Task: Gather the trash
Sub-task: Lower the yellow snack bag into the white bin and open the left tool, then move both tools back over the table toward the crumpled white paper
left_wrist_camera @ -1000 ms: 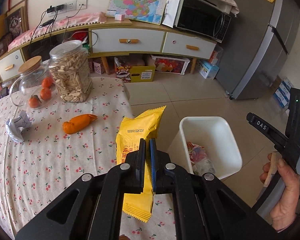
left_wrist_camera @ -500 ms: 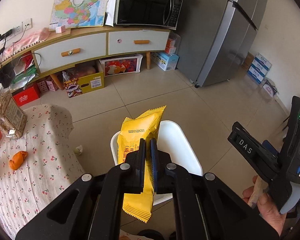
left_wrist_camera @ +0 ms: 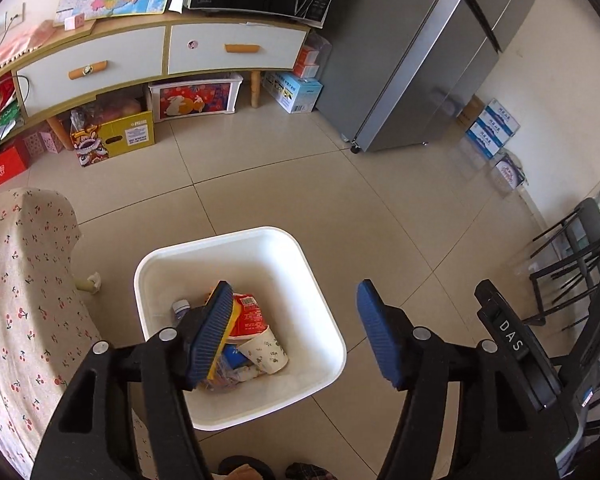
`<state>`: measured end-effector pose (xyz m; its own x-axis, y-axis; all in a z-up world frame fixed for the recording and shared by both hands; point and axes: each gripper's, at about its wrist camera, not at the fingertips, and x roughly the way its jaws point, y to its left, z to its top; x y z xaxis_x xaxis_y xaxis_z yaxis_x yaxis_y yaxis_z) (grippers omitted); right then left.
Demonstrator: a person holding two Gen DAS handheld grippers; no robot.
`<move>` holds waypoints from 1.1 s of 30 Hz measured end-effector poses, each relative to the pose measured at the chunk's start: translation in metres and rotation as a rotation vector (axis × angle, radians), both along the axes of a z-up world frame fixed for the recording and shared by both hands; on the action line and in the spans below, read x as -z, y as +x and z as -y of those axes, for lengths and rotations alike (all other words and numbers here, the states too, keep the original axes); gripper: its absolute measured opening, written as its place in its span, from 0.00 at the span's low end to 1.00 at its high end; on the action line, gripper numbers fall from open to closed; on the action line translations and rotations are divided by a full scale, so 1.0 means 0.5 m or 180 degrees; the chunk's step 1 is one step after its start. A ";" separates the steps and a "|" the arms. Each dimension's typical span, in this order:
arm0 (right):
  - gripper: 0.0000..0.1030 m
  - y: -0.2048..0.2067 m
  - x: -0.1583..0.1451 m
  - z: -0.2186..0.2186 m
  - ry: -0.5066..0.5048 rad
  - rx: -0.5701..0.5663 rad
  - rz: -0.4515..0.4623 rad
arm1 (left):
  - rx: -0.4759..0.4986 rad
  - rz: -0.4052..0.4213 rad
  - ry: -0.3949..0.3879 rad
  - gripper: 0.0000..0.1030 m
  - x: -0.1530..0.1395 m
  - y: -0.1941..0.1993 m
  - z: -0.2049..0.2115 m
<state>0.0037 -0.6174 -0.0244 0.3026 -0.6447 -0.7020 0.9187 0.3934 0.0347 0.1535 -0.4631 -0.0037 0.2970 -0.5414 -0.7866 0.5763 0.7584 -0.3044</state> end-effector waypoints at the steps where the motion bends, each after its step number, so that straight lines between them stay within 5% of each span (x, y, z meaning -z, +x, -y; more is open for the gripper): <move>1: 0.93 0.006 -0.002 -0.008 -0.0027 -0.0040 -0.0023 | -0.0020 0.0032 0.0027 0.64 -0.001 -0.002 -0.005; 9: 0.93 0.046 -0.026 -0.079 -0.0250 -0.0413 -0.0111 | -0.0430 0.0520 0.0350 0.83 -0.030 -0.011 -0.077; 15: 0.93 0.089 -0.034 -0.145 -0.0381 -0.0751 -0.0208 | -0.0750 0.0722 0.0535 0.85 -0.037 0.002 -0.149; 33: 0.93 0.224 -0.044 -0.428 -0.0484 -0.1938 -0.0261 | -0.1800 0.0721 0.1139 0.86 0.017 0.099 -0.476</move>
<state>0.1158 -0.4034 -0.0021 0.5956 -0.4683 -0.6527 0.5261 0.8414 -0.1236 0.2028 -0.2252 -0.0119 0.6339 0.0245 -0.7730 0.0841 0.9914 0.1005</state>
